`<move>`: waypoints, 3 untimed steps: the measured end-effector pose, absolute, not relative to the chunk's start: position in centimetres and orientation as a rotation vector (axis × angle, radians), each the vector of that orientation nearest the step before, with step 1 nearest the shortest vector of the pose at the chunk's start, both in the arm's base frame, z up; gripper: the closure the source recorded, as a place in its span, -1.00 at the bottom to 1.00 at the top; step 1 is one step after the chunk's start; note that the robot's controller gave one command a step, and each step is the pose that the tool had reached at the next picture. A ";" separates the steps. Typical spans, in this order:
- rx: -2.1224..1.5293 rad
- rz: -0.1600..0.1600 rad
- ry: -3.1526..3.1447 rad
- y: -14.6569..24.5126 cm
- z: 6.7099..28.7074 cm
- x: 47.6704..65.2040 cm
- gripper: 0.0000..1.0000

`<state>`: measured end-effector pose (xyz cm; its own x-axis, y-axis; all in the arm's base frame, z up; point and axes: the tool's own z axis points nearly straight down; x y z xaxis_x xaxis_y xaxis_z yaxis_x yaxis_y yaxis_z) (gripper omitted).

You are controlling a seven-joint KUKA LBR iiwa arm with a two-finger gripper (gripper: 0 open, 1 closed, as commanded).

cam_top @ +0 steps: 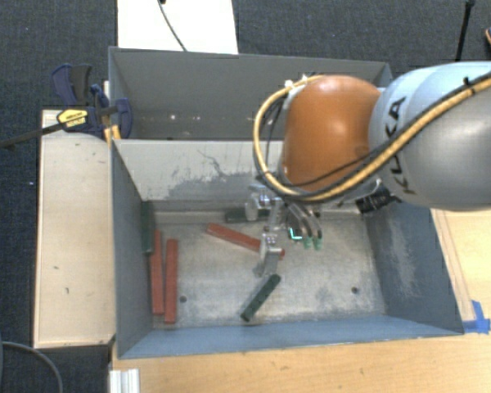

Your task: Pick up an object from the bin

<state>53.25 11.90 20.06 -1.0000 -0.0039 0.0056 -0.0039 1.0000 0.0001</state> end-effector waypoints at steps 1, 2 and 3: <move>0.089 -0.001 -3.142 10.0 6.8 57.6 -1.00; 0.084 -0.003 -3.144 10.0 7.1 57.6 1.00; 0.327 -0.003 -3.134 11.1 20.0 52.1 1.00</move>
Offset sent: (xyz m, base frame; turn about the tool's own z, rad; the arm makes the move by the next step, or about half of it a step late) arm 0.0424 -0.0187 -0.1306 -0.0546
